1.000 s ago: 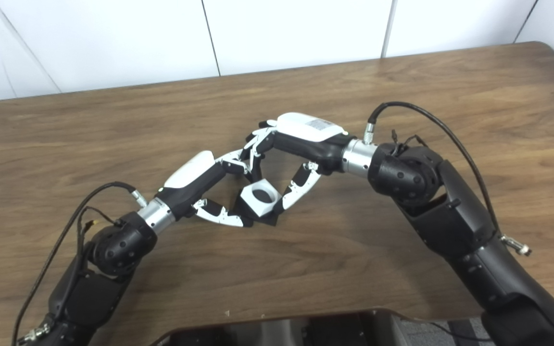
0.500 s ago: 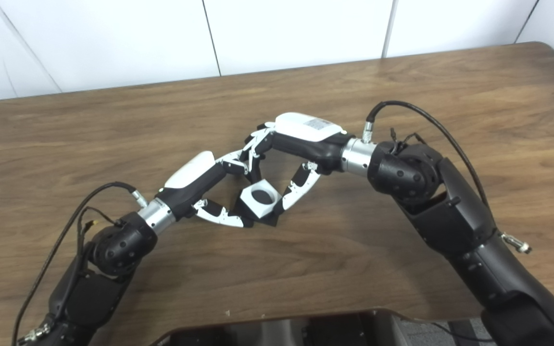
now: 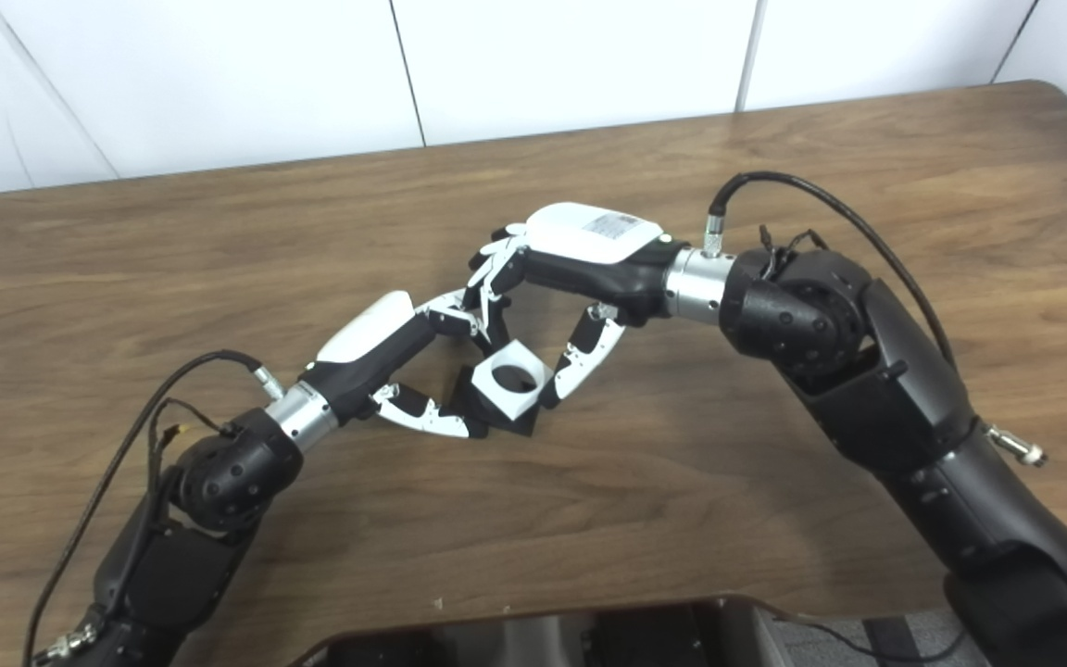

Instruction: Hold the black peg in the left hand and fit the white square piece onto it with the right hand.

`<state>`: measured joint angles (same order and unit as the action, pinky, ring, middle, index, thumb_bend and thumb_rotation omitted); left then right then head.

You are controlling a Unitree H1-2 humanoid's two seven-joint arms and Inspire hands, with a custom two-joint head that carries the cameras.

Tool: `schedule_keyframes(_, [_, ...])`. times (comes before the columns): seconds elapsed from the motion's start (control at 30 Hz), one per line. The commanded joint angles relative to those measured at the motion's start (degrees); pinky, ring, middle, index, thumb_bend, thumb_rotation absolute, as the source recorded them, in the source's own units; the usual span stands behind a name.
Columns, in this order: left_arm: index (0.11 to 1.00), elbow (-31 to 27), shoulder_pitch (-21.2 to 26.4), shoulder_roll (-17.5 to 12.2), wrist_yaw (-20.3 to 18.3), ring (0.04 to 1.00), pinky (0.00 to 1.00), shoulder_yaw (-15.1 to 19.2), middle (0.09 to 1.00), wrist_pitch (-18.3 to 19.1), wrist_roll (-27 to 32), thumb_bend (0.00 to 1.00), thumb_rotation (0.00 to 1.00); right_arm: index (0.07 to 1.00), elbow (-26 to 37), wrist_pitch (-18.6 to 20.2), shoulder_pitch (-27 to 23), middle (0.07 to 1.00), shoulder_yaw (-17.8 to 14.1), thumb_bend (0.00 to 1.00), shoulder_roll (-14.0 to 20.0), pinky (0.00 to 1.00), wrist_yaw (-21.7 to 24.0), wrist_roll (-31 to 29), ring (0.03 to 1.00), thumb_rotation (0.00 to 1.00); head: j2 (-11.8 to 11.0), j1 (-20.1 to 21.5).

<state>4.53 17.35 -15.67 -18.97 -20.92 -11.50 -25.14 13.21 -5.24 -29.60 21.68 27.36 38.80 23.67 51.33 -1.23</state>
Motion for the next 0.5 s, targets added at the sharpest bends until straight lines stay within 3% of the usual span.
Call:
schedule_keyframes(0.0, [0.497, 0.5, 0.6, -0.9, -1.0, 0.944, 0.80, -0.3, 0.913, 1.4, -0.9, 0.51, 0.09, 0.477, 2.1, -1.8, -2.9, 0.787, -0.1, 0.52, 0.7, 0.98, 0.4, -0.4, 0.903, 0.14, 0.0, 0.0])
schedule_keyframes(0.13, [0.497, 0.3, 0.5, -0.9, -1.2, 0.943, 0.80, -0.3, 0.914, 1.8, -0.7, 0.51, 0.09, 0.477, 2.2, -2.2, -2.8, 0.787, -0.3, 0.52, 0.7, 0.97, 0.6, -0.1, 0.900, 0.14, 0.0, 0.0])
schedule_keyframes(0.17, [0.520, 0.2, 0.5, -0.9, -1.2, 0.943, 0.80, -0.3, 0.914, 1.9, -0.8, 0.59, 0.14, 0.477, 2.2, -2.2, -2.8, 0.786, -0.3, 0.52, 0.7, 0.98, 0.6, -0.1, 0.900, 0.14, 0.2, -0.1])
schedule_keyframes(0.2, [0.565, 0.0, 0.5, -0.9, -1.3, 0.944, 0.80, -0.3, 0.914, 2.0, -0.8, 0.73, 0.24, 0.477, 2.1, -2.3, -2.7, 0.786, -0.3, 0.52, 0.7, 0.98, 0.5, -0.1, 0.900, 0.14, 0.2, -0.1])
schedule_keyframes(0.27, [0.600, -0.1, 0.5, -0.9, -1.3, 0.945, 0.80, -0.3, 0.914, 2.0, -0.9, 0.85, 0.32, 0.477, 2.1, -2.2, -2.6, 0.786, -0.3, 0.52, 0.8, 0.98, 0.5, 0.0, 0.900, 0.14, 0.2, -0.1])
schedule_keyframes(0.47, [0.609, 0.0, 0.5, -1.0, -1.2, 0.943, 0.80, -0.1, 0.912, 1.8, -0.5, 0.89, 0.35, 0.477, 1.5, -2.5, -2.3, 0.785, -0.5, 0.52, 0.4, 0.98, 0.3, 0.0, 0.900, 0.14, 0.3, 0.0])
